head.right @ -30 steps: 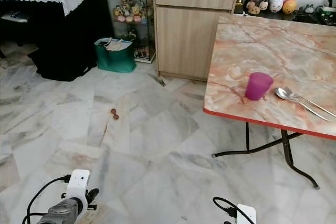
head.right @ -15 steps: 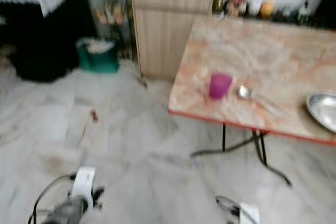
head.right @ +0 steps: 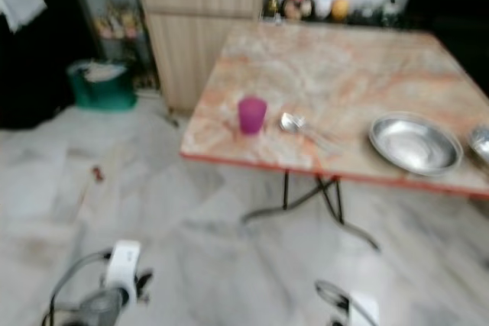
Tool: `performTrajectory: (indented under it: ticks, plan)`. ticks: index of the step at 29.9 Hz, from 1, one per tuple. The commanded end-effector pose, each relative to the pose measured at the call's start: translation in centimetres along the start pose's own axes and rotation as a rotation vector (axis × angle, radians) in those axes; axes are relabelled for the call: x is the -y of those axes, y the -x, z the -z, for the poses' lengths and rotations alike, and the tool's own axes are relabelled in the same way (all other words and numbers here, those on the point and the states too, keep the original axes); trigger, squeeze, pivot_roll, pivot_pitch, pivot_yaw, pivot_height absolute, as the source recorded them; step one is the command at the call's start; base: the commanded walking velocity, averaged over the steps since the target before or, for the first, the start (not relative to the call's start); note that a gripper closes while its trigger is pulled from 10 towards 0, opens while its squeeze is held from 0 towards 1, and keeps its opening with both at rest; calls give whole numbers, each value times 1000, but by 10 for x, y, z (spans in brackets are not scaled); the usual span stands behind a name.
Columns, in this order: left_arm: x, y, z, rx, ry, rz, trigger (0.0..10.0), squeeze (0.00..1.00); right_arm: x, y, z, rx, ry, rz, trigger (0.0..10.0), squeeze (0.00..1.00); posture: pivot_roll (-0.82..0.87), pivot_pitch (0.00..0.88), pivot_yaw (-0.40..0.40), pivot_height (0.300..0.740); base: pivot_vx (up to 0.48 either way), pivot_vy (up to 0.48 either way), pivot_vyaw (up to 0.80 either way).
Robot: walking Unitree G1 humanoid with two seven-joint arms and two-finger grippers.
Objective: Setting the table
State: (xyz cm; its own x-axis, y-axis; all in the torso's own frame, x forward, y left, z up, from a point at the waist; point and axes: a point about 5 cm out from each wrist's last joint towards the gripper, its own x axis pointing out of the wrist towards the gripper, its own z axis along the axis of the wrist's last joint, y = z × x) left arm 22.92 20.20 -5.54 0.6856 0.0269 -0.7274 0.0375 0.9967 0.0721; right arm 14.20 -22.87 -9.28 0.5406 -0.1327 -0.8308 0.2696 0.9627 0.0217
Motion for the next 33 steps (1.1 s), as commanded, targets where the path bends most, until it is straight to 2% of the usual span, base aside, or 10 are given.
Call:
performTrajectory:
  ticks: [1, 23, 33]
  plan:
    - [4, -1, -2, 3, -11, 13, 10000, 0, 5, 1, 0, 3, 1, 15, 10000, 0, 90, 0, -29, 715, 0, -341, 0]
    - [12, -4, -12, 12, -21, 36, 10000, 0, -1, -1, -3, 12, -35, 33, 10000, 0, 14, 0, 7, 715, 0, -338, 0]
    - [11, -6, -26, 33, -63, 49, 10000, 0, -5, -3, -8, 32, -85, 48, 10000, 0, -44, 0, 71, 715, 0, -339, 0]
